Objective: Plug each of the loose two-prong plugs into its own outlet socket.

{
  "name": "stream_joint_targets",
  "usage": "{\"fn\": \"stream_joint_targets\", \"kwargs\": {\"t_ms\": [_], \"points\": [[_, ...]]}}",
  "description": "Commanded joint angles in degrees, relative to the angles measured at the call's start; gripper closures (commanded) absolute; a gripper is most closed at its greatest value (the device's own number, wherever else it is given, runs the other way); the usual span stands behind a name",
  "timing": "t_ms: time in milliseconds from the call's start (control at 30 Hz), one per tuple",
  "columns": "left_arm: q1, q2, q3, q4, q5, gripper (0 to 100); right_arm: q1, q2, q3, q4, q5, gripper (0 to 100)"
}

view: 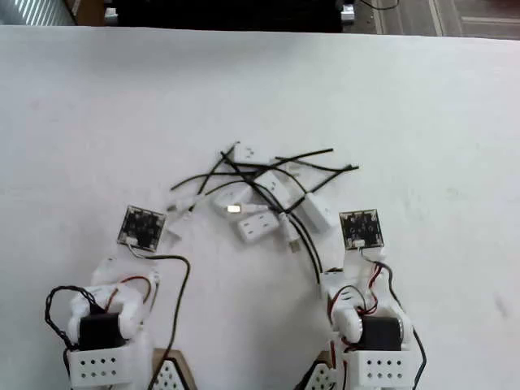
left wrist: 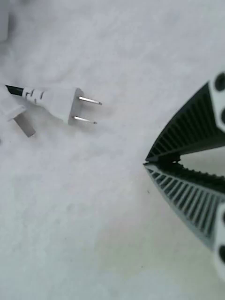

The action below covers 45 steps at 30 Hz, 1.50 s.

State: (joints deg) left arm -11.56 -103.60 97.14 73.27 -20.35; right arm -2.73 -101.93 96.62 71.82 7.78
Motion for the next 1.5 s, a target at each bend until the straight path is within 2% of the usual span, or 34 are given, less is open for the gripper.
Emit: {"fn": "stream_joint_targets", "kwargs": {"t_ms": [0, 1133, 1467], "points": [[0.4, -0.4, -0.2, 0.2, 0.0, 98, 0.7, -0.6, 0.3, 0.5, -0.2, 98.0], [0.7, -0.4, -0.2, 0.2, 0.2, 98, 0.6, -0.6, 0.3, 0.5, -0.2, 98.0], [0.4, -0.4, -3.7, 0.2, 0.0, 98, -8.2, -0.6, 0.3, 0.5, -0.2, 98.0]]}}
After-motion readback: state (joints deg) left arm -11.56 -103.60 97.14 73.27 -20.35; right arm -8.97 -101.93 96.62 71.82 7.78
